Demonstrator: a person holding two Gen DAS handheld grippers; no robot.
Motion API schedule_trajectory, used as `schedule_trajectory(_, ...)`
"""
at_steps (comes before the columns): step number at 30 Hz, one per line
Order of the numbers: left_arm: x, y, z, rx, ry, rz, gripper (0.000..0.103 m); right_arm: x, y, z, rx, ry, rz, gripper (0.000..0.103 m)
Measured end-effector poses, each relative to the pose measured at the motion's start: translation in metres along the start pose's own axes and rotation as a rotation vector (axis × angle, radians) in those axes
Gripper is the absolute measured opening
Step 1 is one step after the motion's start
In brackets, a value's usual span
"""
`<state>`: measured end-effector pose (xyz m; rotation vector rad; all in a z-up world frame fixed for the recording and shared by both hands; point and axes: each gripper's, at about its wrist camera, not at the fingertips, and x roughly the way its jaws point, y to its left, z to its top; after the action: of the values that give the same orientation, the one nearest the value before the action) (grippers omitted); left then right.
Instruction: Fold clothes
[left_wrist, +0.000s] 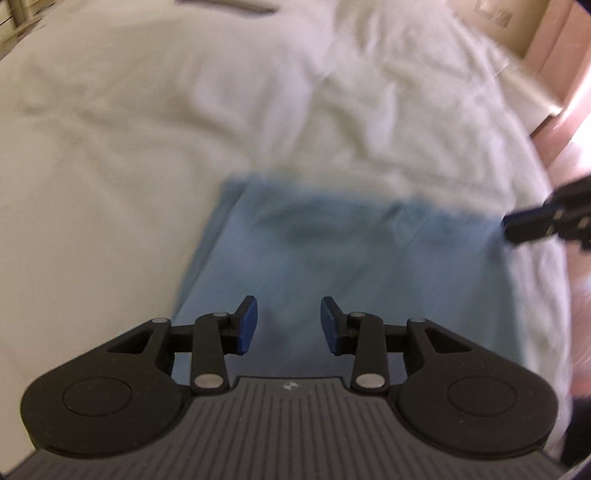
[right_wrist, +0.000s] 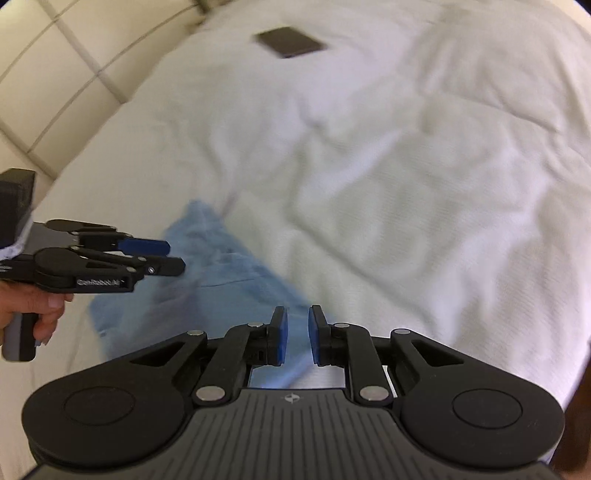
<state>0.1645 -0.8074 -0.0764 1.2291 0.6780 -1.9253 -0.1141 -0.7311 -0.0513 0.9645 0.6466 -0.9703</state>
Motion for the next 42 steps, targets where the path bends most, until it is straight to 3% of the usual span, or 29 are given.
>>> schedule_trajectory(7, -0.021, 0.042, -0.081, -0.134, 0.1, 0.139, 0.032, 0.03, 0.041, -0.018, -0.067, 0.09, 0.13, 0.019)
schedule_trajectory(11, -0.031, 0.052, -0.096, -0.198, 0.048, 0.116, 0.032, 0.039, 0.065, -0.033, -0.102, 0.146, 0.163, 0.02)
schedule_trajectory(14, -0.029, 0.055, -0.095, -0.213, -0.009, 0.077, 0.032, 0.042, 0.079, -0.044, -0.13, 0.162, 0.181, 0.02)
schedule_trajectory(19, -0.003, 0.06, -0.08, -0.16, -0.012, 0.138, 0.027, 0.057, 0.089, -0.058, -0.141, 0.177, 0.166, 0.021)
schedule_trajectory(23, 0.012, 0.08, -0.075, -0.174, 0.002, 0.147, 0.031, 0.058, 0.083, -0.068, -0.13, 0.15, 0.136, 0.018)
schedule_trajectory(27, -0.001, 0.073, -0.073, -0.108, -0.003, 0.173, 0.03, 0.048, 0.076, -0.073, -0.114, 0.113, 0.064, 0.018)
schedule_trajectory(31, -0.027, 0.06, -0.076, -0.15, -0.055, 0.135, 0.028, 0.029, 0.078, -0.064, -0.098, 0.094, 0.013, 0.022)
schedule_trajectory(35, -0.029, 0.03, -0.079, -0.127, -0.078, 0.028, 0.028, 0.032, 0.089, -0.046, -0.174, 0.087, 0.013, 0.031)
schedule_trajectory(42, 0.01, 0.01, -0.065, -0.008, -0.028, 0.046, 0.031, 0.082, 0.087, -0.018, -0.314, 0.144, -0.032, 0.028)
